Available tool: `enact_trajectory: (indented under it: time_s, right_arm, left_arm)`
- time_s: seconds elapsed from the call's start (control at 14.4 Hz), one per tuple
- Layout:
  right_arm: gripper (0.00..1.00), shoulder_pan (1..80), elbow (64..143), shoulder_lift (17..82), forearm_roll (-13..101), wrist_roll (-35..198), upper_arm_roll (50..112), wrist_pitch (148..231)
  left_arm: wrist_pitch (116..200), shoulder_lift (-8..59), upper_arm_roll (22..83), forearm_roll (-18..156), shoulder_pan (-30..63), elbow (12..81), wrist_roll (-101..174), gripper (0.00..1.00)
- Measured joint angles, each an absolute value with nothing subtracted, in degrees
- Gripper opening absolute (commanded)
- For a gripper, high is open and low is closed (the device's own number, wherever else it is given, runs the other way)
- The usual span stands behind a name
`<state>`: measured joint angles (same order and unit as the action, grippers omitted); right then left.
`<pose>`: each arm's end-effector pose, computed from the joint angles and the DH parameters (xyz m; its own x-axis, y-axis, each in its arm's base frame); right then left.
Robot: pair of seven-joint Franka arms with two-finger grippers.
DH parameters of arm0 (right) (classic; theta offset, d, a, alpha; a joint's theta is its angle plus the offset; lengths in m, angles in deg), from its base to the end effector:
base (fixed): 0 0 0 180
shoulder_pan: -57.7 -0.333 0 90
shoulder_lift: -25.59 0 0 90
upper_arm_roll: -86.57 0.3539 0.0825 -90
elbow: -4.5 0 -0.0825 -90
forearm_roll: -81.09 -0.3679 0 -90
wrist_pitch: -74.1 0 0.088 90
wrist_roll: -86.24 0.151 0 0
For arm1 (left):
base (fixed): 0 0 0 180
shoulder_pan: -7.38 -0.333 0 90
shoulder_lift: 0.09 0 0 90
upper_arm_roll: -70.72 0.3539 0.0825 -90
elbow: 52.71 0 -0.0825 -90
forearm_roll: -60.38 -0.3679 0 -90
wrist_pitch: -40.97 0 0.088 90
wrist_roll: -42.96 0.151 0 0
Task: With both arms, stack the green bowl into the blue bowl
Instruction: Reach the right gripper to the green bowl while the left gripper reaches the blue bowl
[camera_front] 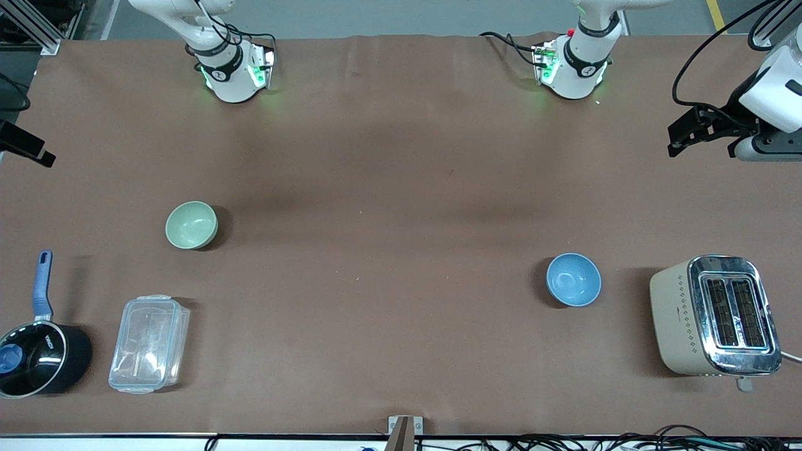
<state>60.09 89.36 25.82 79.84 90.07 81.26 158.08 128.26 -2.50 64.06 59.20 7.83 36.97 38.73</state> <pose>0.5242 -0.0672 0.6476 0.9801 -0.1976 -0.0207 -0.1980 -0.9800 -0.0200 0.5155 -0.0625 0.6389 0.9988 -0.0492 0.0020 -0.0491 -0.9985 -0.0254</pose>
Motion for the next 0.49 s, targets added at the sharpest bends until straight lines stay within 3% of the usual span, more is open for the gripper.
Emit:
enact_trajectory:
  time_s: [0.28, 0.49]
  right_arm:
    - [1.00, 60.06, 89.40, 25.87, 79.84, 90.07, 81.38, 157.98]
    - [1.00, 60.06, 89.44, 25.92, 79.83, 90.07, 81.41, 157.85]
  left_arm:
    - [128.24, -1.86, 64.06, 59.20, 7.95, 36.95, 38.74, 1.00]
    - [131.16, 2.91, 64.06, 59.20, 8.08, 37.49, 38.74, 1.00]
